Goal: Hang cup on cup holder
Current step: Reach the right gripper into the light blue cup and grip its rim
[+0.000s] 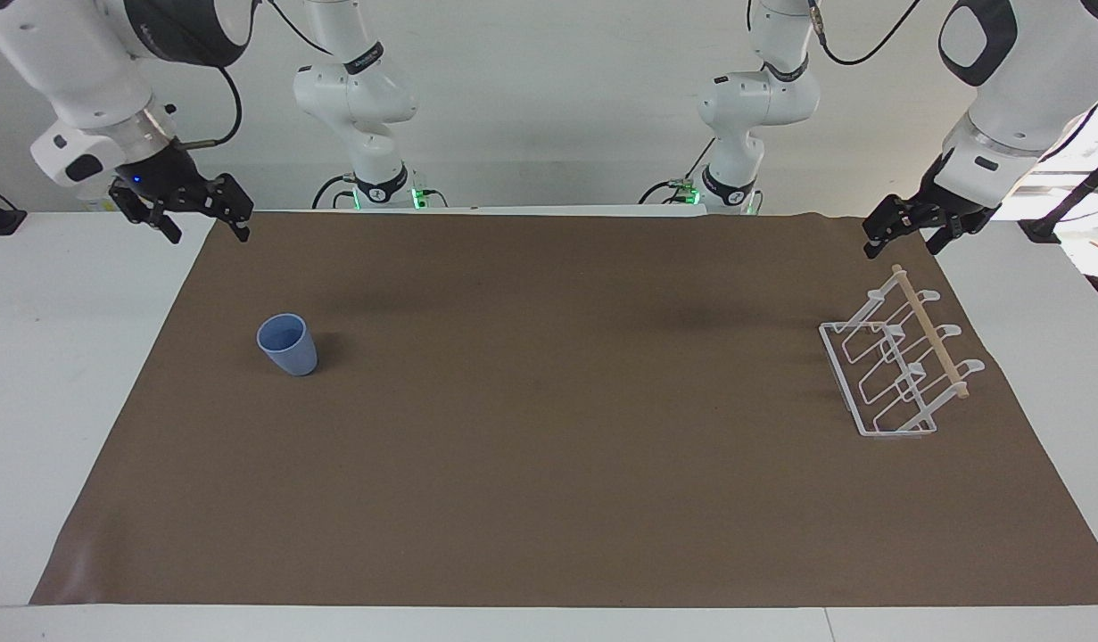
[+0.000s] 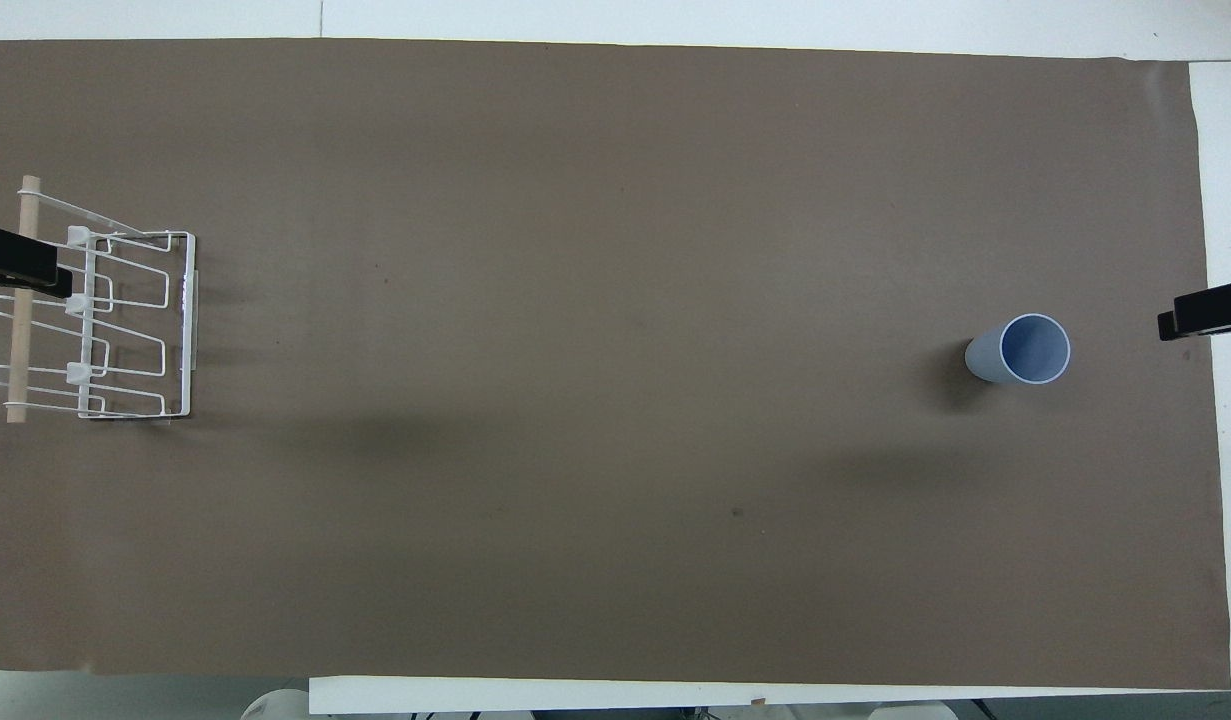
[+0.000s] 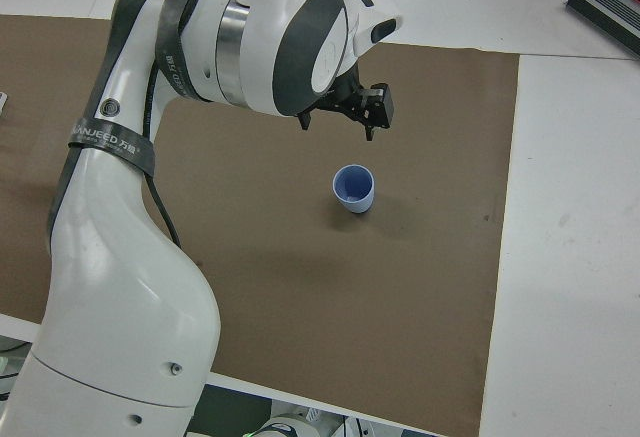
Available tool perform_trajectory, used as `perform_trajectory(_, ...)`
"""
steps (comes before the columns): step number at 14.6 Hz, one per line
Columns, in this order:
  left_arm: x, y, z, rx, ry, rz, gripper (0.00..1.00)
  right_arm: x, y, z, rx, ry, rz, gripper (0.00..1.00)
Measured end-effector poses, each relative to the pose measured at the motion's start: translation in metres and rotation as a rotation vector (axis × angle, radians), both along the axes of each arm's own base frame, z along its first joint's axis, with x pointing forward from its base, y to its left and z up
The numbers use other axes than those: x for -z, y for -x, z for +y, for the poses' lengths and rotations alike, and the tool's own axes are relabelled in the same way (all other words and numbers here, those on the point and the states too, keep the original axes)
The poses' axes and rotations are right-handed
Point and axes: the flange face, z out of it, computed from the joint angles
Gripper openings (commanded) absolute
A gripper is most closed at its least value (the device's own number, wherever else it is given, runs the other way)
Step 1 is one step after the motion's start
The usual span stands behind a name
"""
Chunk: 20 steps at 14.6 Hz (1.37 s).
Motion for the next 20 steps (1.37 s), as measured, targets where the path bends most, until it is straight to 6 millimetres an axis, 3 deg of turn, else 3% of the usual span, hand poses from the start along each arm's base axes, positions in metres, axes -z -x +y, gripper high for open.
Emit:
perform_trajectory(3, 0.0, 0.0, 0.0, 0.0, 0.0, 0.0, 1.0, 0.052, -0.009, -0.017, -0.06, 0.004, -0.033, 1.0)
perform_trajectory(7, 0.0, 0.0, 0.0, 0.0, 0.0, 0.0, 1.0, 0.126, -0.028, -0.014, -0.085, 0.007, -0.025, 1.0)
perform_trajectory(10, 0.0, 0.0, 0.0, 0.0, 0.0, 0.0, 1.0, 0.152, -0.033, -0.014, -0.106, 0.003, -0.007, 1.0)
perform_trajectory(14, 0.0, 0.0, 0.0, 0.0, 0.0, 0.0, 1.0, 0.186, -0.026, -0.019, -0.158, 0.001, -0.008, 0.89)
perform_trajectory(15, 0.0, 0.0, -0.001, 0.002, 0.0, 0.0, 1.0, 0.195, -0.024, -0.019, -0.164, -0.002, 0.002, 0.81)
perform_trajectory(19, 0.001, 0.002, -0.001, 0.003, -0.001, 0.015, 1.0, 0.212, -0.018, -0.021, -0.165, -0.009, 0.026, 0.04)
perform_trajectory(20, 0.003, 0.004, 0.0, 0.001, -0.002, 0.039, 1.0, 0.213, -0.018, -0.021, -0.165, -0.01, 0.027, 0.0)
